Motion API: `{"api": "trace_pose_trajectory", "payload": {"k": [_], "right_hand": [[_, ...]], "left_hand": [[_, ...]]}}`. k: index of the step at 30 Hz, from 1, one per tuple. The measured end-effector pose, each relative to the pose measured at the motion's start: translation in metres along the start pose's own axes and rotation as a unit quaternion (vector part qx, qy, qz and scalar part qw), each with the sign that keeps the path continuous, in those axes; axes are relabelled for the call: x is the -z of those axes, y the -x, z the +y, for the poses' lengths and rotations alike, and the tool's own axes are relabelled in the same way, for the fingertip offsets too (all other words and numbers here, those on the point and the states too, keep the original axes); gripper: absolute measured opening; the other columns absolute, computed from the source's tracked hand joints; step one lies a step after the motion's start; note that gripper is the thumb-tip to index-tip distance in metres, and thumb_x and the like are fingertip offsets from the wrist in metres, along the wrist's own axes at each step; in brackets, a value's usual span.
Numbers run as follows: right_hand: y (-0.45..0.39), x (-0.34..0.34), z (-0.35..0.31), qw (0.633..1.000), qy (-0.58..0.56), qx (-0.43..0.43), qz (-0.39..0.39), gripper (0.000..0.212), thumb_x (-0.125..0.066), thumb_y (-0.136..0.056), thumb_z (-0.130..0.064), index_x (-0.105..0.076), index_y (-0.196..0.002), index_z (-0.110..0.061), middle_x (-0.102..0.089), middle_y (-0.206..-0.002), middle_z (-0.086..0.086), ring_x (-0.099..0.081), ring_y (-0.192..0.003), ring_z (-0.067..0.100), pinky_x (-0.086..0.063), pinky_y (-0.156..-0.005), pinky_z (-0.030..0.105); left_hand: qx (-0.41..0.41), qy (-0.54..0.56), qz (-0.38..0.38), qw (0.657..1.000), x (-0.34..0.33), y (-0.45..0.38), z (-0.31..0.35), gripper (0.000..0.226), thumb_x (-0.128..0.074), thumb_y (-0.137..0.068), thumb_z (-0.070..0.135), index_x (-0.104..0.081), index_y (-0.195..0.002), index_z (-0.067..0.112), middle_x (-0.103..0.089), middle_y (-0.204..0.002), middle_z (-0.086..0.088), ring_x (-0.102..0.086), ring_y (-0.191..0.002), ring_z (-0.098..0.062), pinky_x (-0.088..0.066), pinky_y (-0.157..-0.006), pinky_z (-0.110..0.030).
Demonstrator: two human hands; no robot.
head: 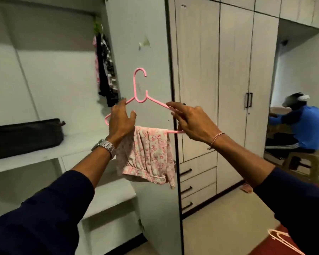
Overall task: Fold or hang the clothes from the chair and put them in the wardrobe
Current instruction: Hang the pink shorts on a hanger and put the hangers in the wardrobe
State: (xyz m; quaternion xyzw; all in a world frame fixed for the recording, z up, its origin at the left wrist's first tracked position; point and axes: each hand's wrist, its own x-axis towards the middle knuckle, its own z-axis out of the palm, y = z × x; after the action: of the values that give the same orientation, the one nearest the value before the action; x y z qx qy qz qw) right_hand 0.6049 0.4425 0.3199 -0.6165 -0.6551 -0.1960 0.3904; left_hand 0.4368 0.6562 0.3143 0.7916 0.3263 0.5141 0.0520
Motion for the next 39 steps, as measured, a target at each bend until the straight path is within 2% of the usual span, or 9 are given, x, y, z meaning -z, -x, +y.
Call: {"api": "trace_pose_trajectory", "payload": {"k": [4, 9, 17, 23, 27, 30, 32, 35, 39], "right_hand": [[-0.065, -0.038, -0.027, 0.999, -0.008, 0.005, 0.039, 0.04, -0.056, -0.102, -0.015, -0.056, -0.142, -0.02, -0.074, -0.113, 0.009, -0.074, -0.08, 0.021, -0.062, -0.08, 0.038], [-0.145, -0.086, -0.059, 0.997, -0.001, 0.007, 0.072, 0.035, -0.06, -0.1, -0.017, -0.063, -0.135, -0.018, -0.075, -0.098, 0.01, -0.062, -0.059, 0.014, -0.058, -0.067, 0.028], [-0.266, -0.161, -0.079, 0.997, 0.016, 0.006, 0.081, 0.029, -0.065, -0.097, -0.016, -0.07, -0.125, -0.015, -0.074, -0.103, 0.011, -0.071, -0.074, 0.026, -0.062, -0.069, 0.043], [-0.355, -0.211, -0.075, 0.994, 0.058, 0.027, 0.093, 0.019, -0.064, -0.098, -0.02, -0.075, -0.113, -0.018, -0.073, -0.094, 0.009, -0.065, -0.068, 0.023, -0.062, -0.069, 0.04], [-0.411, -0.245, -0.067, 0.992, 0.064, 0.041, 0.106, 0.024, -0.061, -0.099, -0.02, -0.072, -0.119, -0.014, -0.072, -0.096, 0.011, -0.065, -0.074, 0.025, -0.061, -0.074, 0.04], [-0.455, -0.266, -0.06, 0.991, 0.047, 0.051, 0.118, 0.034, -0.059, -0.099, -0.021, -0.057, -0.131, -0.01, -0.064, -0.094, 0.011, -0.063, -0.074, 0.027, -0.059, -0.072, 0.041], [-0.483, -0.277, -0.055, 0.99, 0.044, 0.058, 0.123, 0.031, -0.058, -0.098, -0.022, -0.051, -0.125, -0.007, -0.056, -0.088, 0.008, -0.057, -0.069, 0.024, -0.053, -0.064, 0.036], [-0.534, -0.299, -0.044, 0.987, 0.064, 0.06, 0.134, 0.022, -0.06, -0.098, -0.02, -0.056, -0.114, -0.007, -0.056, -0.091, 0.008, -0.052, -0.072, 0.022, -0.044, -0.063, 0.033], [-0.593, -0.328, -0.03, 0.984, 0.084, 0.068, 0.145, 0.021, -0.064, -0.096, -0.016, -0.06, -0.113, -0.006, -0.062, -0.097, 0.012, -0.059, -0.08, 0.026, -0.056, -0.071, 0.039]], "left_hand": [[-0.022, -0.063, 0.013, 0.998, 0.029, -0.041, -0.044, 0.064, -0.056, -0.098, 0.027, -0.03, -0.152, 0.006, -0.039, -0.154, -0.016, -0.032, -0.143, -0.033, -0.035, -0.115, -0.052], [-0.072, -0.114, -0.002, 0.991, 0.062, -0.091, -0.103, 0.055, -0.054, -0.097, 0.028, -0.038, -0.148, 0.015, -0.054, -0.142, -0.01, -0.046, -0.129, -0.032, -0.048, -0.099, -0.048], [-0.085, -0.197, -0.021, 0.976, 0.08, -0.159, -0.177, 0.055, -0.053, -0.1, 0.029, -0.038, -0.148, 0.005, -0.049, -0.148, -0.017, -0.045, -0.135, -0.033, -0.042, -0.105, -0.044], [-0.082, -0.251, -0.032, 0.964, 0.084, -0.222, -0.224, 0.047, -0.053, -0.099, 0.026, -0.045, -0.141, 0.005, -0.057, -0.136, -0.018, -0.051, -0.124, -0.037, -0.046, -0.097, -0.045], [-0.07, -0.293, -0.038, 0.953, 0.073, -0.274, -0.265, 0.054, -0.055, -0.098, 0.03, -0.042, -0.143, 0.005, -0.054, -0.139, -0.017, -0.05, -0.126, -0.036, -0.046, -0.097, -0.046], [-0.083, -0.311, -0.025, 0.947, 0.062, -0.322, -0.293, 0.05, -0.056, -0.098, 0.031, -0.045, -0.138, 0.004, -0.056, -0.135, -0.016, -0.051, -0.122, -0.036, -0.047, -0.094, -0.046], [-0.087, -0.313, -0.011, 0.946, 0.058, -0.351, -0.306, 0.047, -0.054, -0.099, 0.029, -0.046, -0.137, 0.003, -0.056, -0.135, -0.017, -0.051, -0.122, -0.037, -0.045, -0.094, -0.047], [-0.084, -0.314, 0.014, 0.946, 0.051, -0.394, -0.326, 0.044, -0.051, -0.101, 0.027, -0.045, -0.137, 0.003, -0.054, -0.138, -0.017, -0.05, -0.125, -0.036, -0.045, -0.097, -0.047], [-0.093, -0.326, 0.02, 0.94, 0.041, -0.443, -0.351, 0.044, -0.051, -0.101, 0.028, -0.045, -0.136, 0.002, -0.054, -0.136, -0.017, -0.05, -0.123, -0.036, -0.044, -0.094, -0.046]]}}
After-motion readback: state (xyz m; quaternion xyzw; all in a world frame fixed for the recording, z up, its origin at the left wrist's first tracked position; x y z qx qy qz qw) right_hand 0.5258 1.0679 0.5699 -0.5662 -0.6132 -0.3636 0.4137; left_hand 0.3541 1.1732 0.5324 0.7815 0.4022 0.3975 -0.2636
